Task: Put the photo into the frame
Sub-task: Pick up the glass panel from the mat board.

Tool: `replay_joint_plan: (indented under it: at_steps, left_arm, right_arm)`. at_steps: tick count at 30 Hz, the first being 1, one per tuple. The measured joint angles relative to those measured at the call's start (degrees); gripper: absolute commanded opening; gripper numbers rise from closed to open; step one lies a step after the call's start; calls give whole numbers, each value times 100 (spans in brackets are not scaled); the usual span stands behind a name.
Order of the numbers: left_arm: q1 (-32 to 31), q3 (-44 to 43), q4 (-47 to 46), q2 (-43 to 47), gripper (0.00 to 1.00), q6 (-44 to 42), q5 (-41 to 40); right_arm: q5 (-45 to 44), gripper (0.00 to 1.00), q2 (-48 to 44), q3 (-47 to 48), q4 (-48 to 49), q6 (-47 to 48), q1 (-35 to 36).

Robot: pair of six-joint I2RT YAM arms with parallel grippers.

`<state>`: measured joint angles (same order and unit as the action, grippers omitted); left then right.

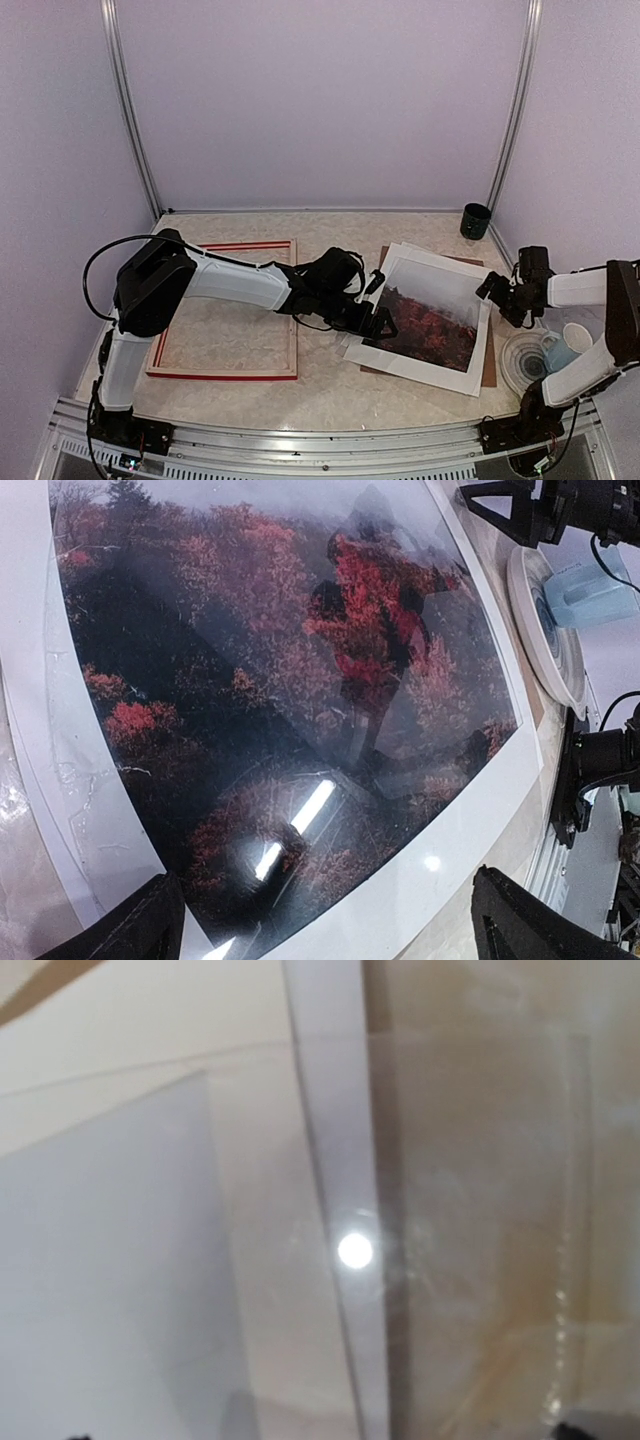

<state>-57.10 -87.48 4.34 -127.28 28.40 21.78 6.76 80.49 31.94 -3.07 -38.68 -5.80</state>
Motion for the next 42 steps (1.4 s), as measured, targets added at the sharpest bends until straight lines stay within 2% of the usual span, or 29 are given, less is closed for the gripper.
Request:
replay_joint_plan:
  at_steps: [15,22,35,42]
  left_arm:
    - [0,-39,-101,-66,98,-15,74]
    - [0,-79,-184,-125,97,-15,155]
    - [0,-85,-258,-160,96,-15,201]
    - [0,-85,-267,-160,96,-15,208]
  right_arm:
    - [1113,99,-374,-643,852,-131,-302]
    - [1622,99,-459,-745,901,-264,-354]
    - [1998,99,-1244,-822,852,-391,-413]
    - [2157,99,-1220,-809,837,-350,-435]
